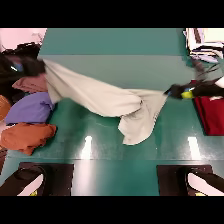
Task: Fold the shirts.
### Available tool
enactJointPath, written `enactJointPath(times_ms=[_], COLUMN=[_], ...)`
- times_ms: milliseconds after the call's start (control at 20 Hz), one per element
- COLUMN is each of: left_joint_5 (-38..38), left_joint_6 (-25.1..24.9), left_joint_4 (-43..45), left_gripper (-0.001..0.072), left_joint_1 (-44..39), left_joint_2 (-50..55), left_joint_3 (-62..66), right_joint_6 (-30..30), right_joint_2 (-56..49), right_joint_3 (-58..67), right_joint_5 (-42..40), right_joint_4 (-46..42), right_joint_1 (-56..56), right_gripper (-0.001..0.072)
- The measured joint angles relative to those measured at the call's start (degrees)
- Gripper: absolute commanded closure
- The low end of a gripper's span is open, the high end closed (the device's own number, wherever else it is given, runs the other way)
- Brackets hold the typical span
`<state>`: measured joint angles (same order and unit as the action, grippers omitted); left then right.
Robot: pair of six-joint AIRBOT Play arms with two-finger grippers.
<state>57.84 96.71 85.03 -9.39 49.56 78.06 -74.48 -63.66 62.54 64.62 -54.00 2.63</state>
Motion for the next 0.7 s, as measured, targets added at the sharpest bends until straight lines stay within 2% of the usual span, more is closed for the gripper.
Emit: enactJointPath(times_ms=[350, 500, 700], left_joint_5=[3.5, 3.6, 2.1], left_joint_6=[-2.1, -2.4, -2.9], left_joint_4=[1.1, 0.8, -2.0], left_gripper=[0.0682, 0.0682, 0.0683], left_joint_1=[0.0, 0.0, 0.0], left_joint_2=[-0.9, -0.9, -0.9], left_joint_3=[32.9, 40.7, 44.5], right_joint_6=[0.0, 0.0, 0.0], right_joint_2=[16.3, 20.5, 22.4], right_joint_3=[21.9, 29.0, 36.7], right_joint_5=[5.7, 7.5, 11.0], right_joint_4=[-2.6, -2.9, -3.0], right_joint_1=[-9.0, -13.4, -19.0], right_gripper=[0.07, 0.07, 0.07])
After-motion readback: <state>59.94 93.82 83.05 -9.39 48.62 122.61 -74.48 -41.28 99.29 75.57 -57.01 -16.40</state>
